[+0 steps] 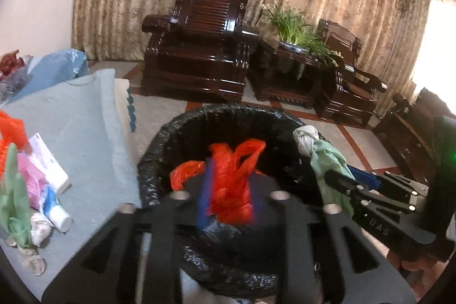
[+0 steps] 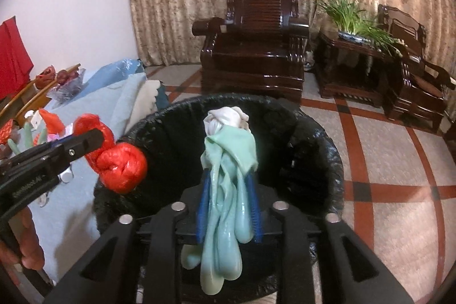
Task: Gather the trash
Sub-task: 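Carry the glove and red bag over the bin and open both tools, then grasp the upright green glove with the right tool while the left tool grasps the white cup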
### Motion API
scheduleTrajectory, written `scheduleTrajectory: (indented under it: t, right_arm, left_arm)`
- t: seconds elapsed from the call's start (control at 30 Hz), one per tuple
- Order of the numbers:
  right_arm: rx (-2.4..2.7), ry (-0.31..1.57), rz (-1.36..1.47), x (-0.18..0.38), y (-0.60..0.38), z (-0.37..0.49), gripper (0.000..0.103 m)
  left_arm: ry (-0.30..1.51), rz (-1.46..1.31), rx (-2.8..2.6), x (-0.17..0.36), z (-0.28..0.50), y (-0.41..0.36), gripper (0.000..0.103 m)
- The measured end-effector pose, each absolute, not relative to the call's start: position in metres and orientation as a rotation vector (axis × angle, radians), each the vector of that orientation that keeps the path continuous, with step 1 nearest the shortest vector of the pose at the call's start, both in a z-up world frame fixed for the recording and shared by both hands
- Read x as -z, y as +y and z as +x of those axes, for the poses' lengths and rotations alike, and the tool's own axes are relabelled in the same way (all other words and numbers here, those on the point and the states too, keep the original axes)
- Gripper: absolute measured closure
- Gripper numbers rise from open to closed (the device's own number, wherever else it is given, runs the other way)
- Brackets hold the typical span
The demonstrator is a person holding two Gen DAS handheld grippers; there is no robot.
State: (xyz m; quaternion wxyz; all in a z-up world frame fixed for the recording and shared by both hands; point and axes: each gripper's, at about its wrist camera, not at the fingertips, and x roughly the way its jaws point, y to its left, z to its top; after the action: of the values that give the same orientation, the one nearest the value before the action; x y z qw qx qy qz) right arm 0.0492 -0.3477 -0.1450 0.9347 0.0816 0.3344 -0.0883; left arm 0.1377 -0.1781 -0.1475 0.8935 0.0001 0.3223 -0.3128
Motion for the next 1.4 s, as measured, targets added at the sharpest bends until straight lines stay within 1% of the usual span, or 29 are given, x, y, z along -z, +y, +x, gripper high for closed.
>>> scheduleTrajectory:
  t: [0.03, 0.07, 0.1, 0.13, 0.17, 0.2, 0.23, 0.27, 0.3, 0.33, 0.37, 0.4, 0.5, 0.67, 1.0, 1.3, 1.4]
  right_arm:
    - [0.187, 0.684, 0.167, 0.145, -0.346, 0.05, 0.068]
    - [0.188, 0.681, 0.166, 0.145, -0.345, 0.049, 0.066]
    - [0.188, 0.679, 0.164, 0.145, -0.345, 0.049, 0.06]
    - [0.191, 0.677, 0.16, 0.144, -0.344, 0.049, 0.057]
    - [0.194, 0.673, 0.156, 0.143, -0.343, 0.049, 0.052]
    - [0.196, 0.668, 0.155, 0.142, -0.343, 0.049, 0.045]
    - [0.197, 0.662, 0.154, 0.14, -0.343, 0.049, 0.042]
    - [0.198, 0.654, 0.15, 0.139, -0.34, 0.049, 0.035]
    - [0.199, 0.648, 0.146, 0.137, -0.339, 0.05, 0.025]
    - [0.203, 0.636, 0.137, 0.134, -0.335, 0.05, 0.02]
    - [0.206, 0.625, 0.132, 0.131, -0.333, 0.05, 0.011]
    - [0.209, 0.608, 0.124, 0.128, -0.329, 0.05, 0.007]
    - [0.186, 0.578, 0.111, 0.12, -0.317, 0.055, 0.006]
    - [0.084, 0.548, 0.121, 0.111, -0.281, 0.069, 0.006]
    - [-0.145, 0.517, 0.092, 0.108, -0.187, 0.099, 0.006]
    - [-0.253, 0.545, 0.078, 0.121, -0.124, 0.119, 0.007]
    - [-0.287, 0.553, 0.066, 0.127, -0.104, 0.124, 0.01]
  left_arm:
    - [0.668, -0.005, 0.65, 0.149, 0.138, -0.177, 0.056]
    - [0.669, -0.013, 0.652, 0.148, 0.138, -0.173, 0.052]
    - [0.669, -0.017, 0.649, 0.148, 0.139, -0.17, 0.048]
    - [0.667, -0.021, 0.643, 0.147, 0.139, -0.167, 0.046]
    - [0.663, -0.027, 0.639, 0.144, 0.137, -0.161, 0.044]
    - [0.654, -0.035, 0.628, 0.142, 0.137, -0.155, 0.037]
    - [0.643, -0.043, 0.614, 0.138, 0.137, -0.15, 0.033]
    - [0.636, -0.047, 0.605, 0.136, 0.137, -0.145, 0.032]
    - [0.626, -0.051, 0.593, 0.132, 0.137, -0.139, 0.027]
    - [0.609, -0.051, 0.574, 0.128, 0.137, -0.131, 0.021]
    - [0.598, -0.051, 0.562, 0.125, 0.136, -0.125, 0.019]
    - [0.582, -0.052, 0.541, 0.12, 0.135, -0.116, 0.017]
    - [0.539, -0.052, 0.48, 0.108, 0.13, -0.087, 0.013]
    - [0.481, -0.04, 0.338, 0.096, 0.112, -0.03, 0.012]
    - [0.492, -0.047, 0.058, 0.098, 0.093, 0.083, 0.012]
    - [0.507, -0.031, -0.038, 0.113, 0.086, 0.128, 0.012]
    - [0.514, -0.033, -0.053, 0.118, 0.089, 0.137, 0.012]
